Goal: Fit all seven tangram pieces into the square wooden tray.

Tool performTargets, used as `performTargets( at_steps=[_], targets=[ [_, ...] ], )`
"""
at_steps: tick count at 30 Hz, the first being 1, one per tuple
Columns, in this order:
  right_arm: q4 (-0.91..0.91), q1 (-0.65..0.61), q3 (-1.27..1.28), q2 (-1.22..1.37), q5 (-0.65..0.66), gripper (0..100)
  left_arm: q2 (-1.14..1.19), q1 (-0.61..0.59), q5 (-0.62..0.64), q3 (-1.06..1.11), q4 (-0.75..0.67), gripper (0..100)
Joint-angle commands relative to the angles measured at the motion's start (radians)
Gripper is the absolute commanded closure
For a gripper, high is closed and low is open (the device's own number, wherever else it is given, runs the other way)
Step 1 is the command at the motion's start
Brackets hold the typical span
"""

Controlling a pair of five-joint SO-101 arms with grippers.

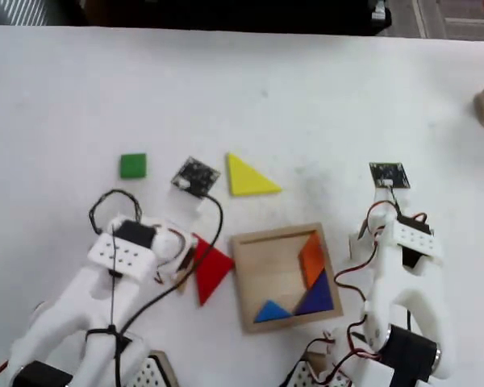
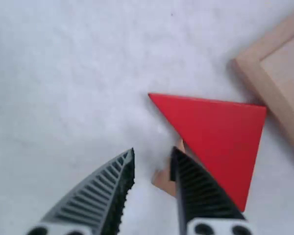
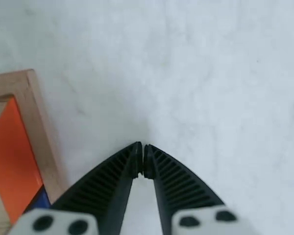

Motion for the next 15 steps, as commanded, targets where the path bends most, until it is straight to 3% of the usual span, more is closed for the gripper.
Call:
performTargets(
  at_steps=[1,4,15],
  targets=[
    [-0.007,0.001,0.0,-0.039,0.015,98.1,-0.038,-0.004,0.035,0.051,0.012,70],
    [-0.007,0.001,0.0,-0.039,0.017,98.1,-0.039,-0.004,0.037,0.069,0.012,68],
    [-0.007,0.001,0.0,-0.039,0.017,98.1,-0.031,-0.002,0.037,0.089,0.011,76]
  ],
)
